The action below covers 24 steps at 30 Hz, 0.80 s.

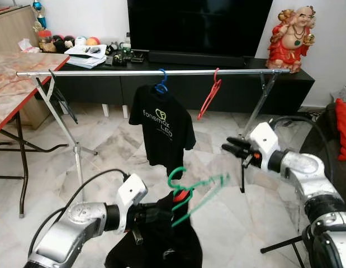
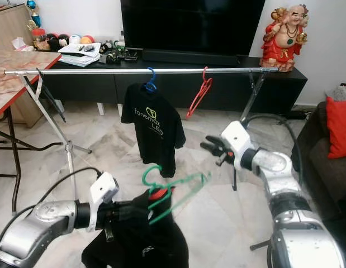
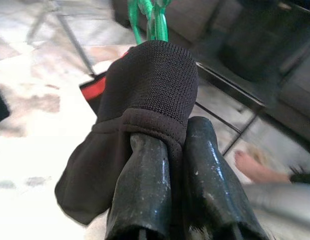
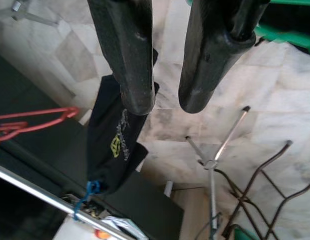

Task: Hang hanger

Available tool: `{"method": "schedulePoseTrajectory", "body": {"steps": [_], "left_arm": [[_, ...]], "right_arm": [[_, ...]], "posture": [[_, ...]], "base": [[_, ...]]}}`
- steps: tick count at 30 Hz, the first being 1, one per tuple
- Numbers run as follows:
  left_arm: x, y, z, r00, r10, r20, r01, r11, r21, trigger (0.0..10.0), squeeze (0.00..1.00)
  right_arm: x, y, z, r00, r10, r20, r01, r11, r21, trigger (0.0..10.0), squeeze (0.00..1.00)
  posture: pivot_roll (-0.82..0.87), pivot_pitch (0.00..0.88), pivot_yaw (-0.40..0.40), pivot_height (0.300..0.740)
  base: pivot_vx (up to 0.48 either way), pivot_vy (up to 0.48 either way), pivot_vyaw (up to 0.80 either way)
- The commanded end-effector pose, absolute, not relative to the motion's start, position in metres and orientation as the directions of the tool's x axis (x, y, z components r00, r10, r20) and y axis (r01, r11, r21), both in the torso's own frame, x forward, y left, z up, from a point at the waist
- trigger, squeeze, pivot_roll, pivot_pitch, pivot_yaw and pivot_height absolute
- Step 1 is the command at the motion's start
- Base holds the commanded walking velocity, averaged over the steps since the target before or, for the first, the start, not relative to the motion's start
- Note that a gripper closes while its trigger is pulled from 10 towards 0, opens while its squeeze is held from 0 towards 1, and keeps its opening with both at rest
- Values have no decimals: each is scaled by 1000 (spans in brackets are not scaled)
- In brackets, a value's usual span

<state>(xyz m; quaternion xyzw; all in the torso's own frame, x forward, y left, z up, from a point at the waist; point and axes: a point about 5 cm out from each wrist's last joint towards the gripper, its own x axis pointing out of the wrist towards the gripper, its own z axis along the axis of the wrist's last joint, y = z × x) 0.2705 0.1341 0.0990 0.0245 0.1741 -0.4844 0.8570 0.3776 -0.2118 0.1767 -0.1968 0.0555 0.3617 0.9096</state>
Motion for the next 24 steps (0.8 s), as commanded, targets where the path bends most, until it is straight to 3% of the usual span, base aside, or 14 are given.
{"method": "schedulePoseTrajectory", "body": {"steps": [1, 2, 6, 7, 10, 11, 12, 14, 17, 18, 19, 20, 21, 24], "left_arm": [[281, 136, 105, 535, -794, -287, 816, 574, -67, 10000, 0], [281, 135, 103, 541, -791, -288, 813, 579, -64, 10000, 0], [278, 128, 105, 488, -836, -252, 848, 522, -88, 10000, 0], [278, 128, 105, 488, -836, -252, 848, 522, -88, 10000, 0], [275, 128, 105, 435, -853, -289, 879, 471, -68, 10000, 0], [274, 128, 104, 403, -860, -313, 894, 443, -65, 10000, 0], [273, 128, 104, 388, -863, -323, 901, 429, -63, 10000, 0], [272, 129, 104, 364, -868, -338, 913, 404, -53, 10000, 0], [270, 129, 103, 334, -868, -367, 928, 372, -35, 10000, 0], [269, 130, 103, 315, -870, -379, 937, 348, -18, 10000, 0], [269, 130, 103, 307, -870, -385, 942, 336, -10, 10000, 0], [268, 130, 103, 302, -871, -388, 944, 330, -6, 10000, 0], [268, 130, 104, 290, -871, -397, 949, 314, 5, 10000, 0], [269, 129, 108, 264, -867, -423, 963, 260, 68, 10000, 0]], "right_arm": [[375, -208, 179, 687, 686, -238, -723, 616, -311, 10000, 0], [374, -206, 178, 669, 702, -243, -740, 598, -307, 10000, 0], [353, -193, 154, 401, 836, -376, -914, 333, -234, 10000, 0], [353, -193, 154, 401, 836, -376, -914, 333, -234, 10000, 0], [344, -192, 143, 284, 842, -459, -957, 222, -186, 10000, 0], [343, -192, 139, 267, 829, -492, -962, 200, -186, 10000, 129], [342, -192, 139, 250, 827, -503, -967, 184, -178, 10000, 549], [340, -192, 137, 200, 818, -539, -978, 131, -164, 10000, 902], [339, -191, 139, 160, 807, -569, -982, 73, -174, 10000, 973], [338, -190, 141, 143, 810, -569, -982, 45, -182, 10000, 796], [338, -189, 142, 131, 811, -571, -983, 30, -183, 10000, 537], [338, -189, 143, 124, 811, -571, -983, 22, -182, 10000, 537], [337, -188, 144, 105, 815, -570, -984, 3, -177, 10000, 0], [332, -186, 144, 11, 822, -570, -989, -75, -127, 10000, 0]], "posture": [[71, 0, -41, 740], [70, 0, -41, 740], [72, 0, -43, 740], [72, 0, -43, 740], [75, 0, -46, 740], [75, 0, -46, 740], [75, 0, -46, 740], [75, 0, -46, 740], [76, 0, -47, 740], [76, 0, -47, 740], [76, 0, -47, 740], [76, 0, -47, 740], [78, 0, -54, 740], [82, 0, -63, 740]], "base": [[0, 0, 0], [0, 0, 0], [0, 0, 0], [0, 0, 0], [0, 0, 0], [0, 0, 0], [0, 0, 0], [0, 0, 0], [0, 0, 0], [0, 0, 0], [0, 0, 0], [0, 0, 0], [0, 0, 0], [0, 0, 0]]}}
